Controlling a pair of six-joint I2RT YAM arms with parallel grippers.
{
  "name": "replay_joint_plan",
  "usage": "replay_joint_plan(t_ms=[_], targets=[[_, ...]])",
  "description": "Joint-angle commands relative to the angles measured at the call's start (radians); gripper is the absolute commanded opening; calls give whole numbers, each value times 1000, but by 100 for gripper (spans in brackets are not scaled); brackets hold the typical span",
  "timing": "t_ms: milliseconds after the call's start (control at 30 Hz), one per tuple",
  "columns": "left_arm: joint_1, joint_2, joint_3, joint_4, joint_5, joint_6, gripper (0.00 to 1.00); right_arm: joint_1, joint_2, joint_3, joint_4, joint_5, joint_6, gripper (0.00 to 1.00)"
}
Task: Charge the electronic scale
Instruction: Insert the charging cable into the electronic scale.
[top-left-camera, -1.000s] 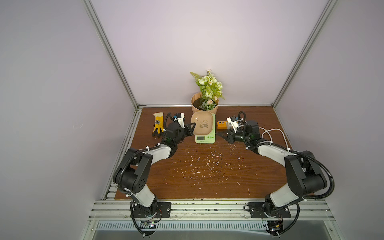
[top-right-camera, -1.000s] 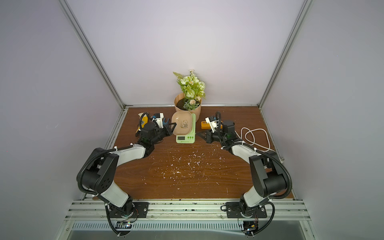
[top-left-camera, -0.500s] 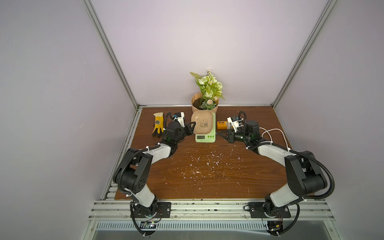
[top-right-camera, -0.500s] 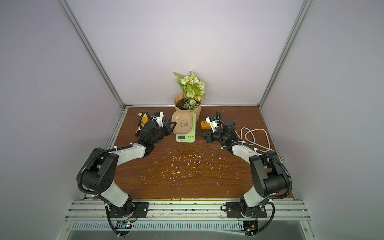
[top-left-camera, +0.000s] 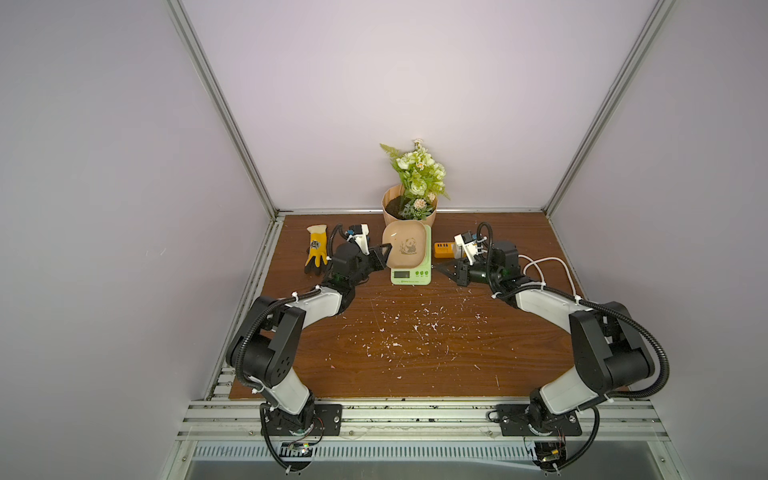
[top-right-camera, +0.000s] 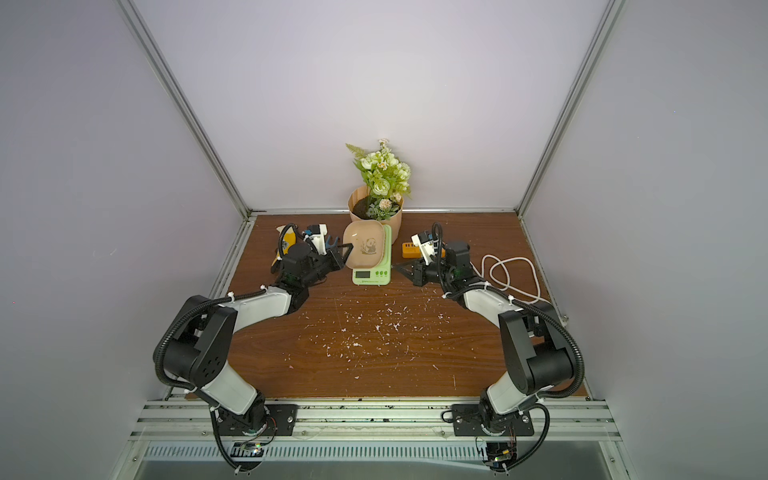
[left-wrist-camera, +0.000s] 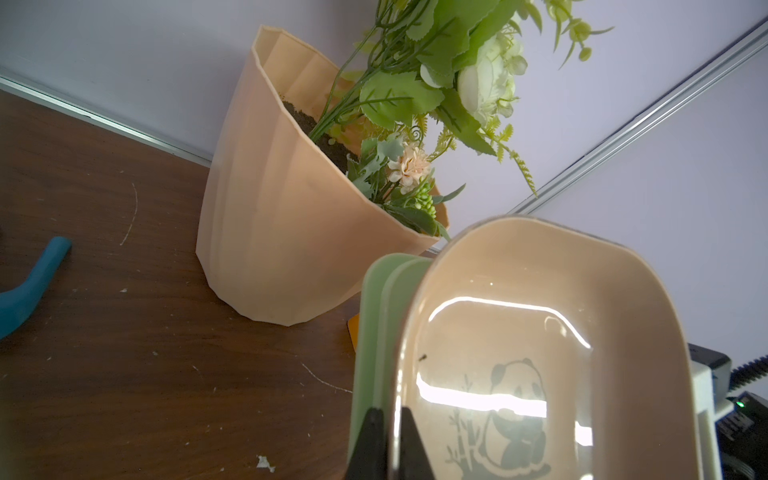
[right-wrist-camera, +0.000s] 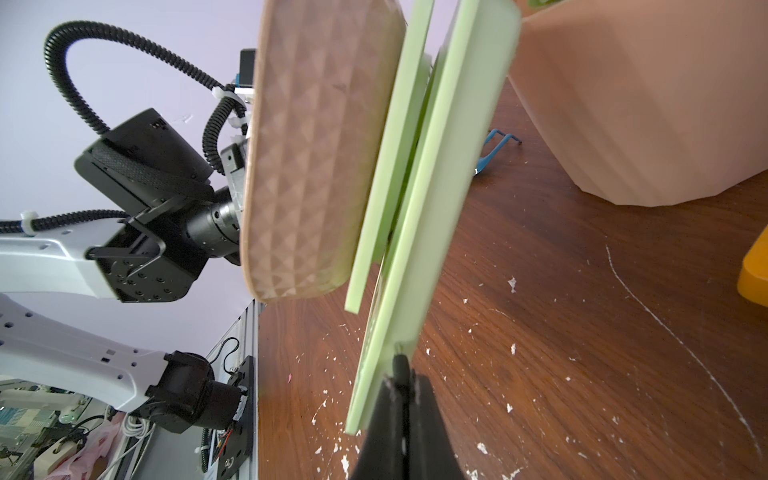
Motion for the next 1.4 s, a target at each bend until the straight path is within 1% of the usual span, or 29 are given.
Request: replay_joint_plan(t_ms=[0, 500, 933, 1367], targets=[[-16, -17, 58, 128, 31, -49, 0, 5, -41, 25, -1, -1, 6, 0], [-24, -7, 57, 141, 19, -46, 0, 6, -18, 26, -16, 7, 59, 0], [-27, 6, 65, 146, 14, -46, 0, 7, 5, 46, -40, 12, 132, 0], [-28, 13, 75, 146, 15, -46, 0, 8, 8, 61, -64, 15, 163, 0]])
